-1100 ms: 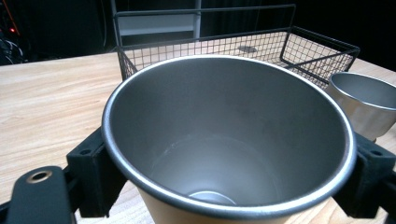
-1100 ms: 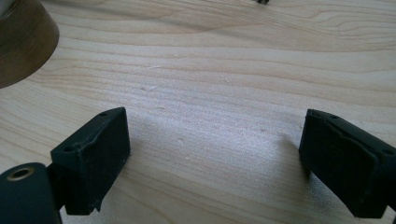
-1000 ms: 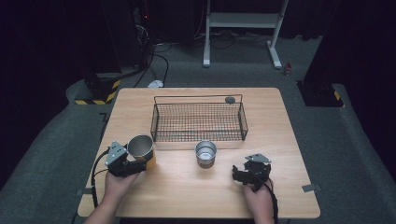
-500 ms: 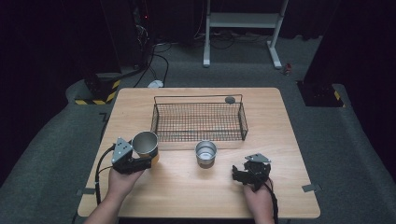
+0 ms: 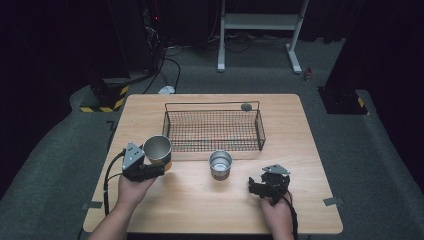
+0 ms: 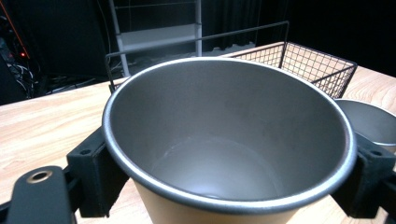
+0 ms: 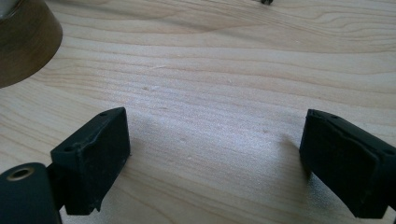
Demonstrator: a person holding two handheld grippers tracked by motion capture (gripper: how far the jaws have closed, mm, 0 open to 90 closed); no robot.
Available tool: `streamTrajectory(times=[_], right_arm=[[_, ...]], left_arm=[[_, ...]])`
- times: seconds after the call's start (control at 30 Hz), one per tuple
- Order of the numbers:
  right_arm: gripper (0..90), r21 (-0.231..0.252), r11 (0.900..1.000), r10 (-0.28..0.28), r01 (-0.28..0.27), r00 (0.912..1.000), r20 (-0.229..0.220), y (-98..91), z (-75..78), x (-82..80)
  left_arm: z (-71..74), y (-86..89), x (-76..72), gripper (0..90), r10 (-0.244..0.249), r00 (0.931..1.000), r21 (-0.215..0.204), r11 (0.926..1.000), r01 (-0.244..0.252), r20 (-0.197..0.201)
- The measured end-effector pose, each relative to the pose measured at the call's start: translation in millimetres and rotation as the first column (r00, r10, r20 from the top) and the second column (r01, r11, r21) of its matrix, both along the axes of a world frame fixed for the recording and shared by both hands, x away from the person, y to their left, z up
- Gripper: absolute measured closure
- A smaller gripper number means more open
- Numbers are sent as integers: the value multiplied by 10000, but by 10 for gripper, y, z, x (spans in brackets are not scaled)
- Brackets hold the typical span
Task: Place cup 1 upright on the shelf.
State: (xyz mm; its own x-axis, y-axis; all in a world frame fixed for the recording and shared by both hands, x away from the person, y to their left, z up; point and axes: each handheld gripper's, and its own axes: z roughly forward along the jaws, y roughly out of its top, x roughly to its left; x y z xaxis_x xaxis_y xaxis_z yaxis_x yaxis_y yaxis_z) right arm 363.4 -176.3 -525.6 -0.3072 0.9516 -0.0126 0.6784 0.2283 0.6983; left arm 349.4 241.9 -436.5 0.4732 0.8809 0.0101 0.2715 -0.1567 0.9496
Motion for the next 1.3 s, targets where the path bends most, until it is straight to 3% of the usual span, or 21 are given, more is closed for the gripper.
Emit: streamTrajectory(times=[0.47,1.3], right_arm=[[84,0,10000,0,0,10000,-2,0,0,0],[84,2,10000,1,-1,10000,-1,0,0,0]], left_arm=[[105,-35,130,136,38,10000,-333,9994,-37,27],[279,-107,273,136,10,9997,-411,9992,-1,233]])
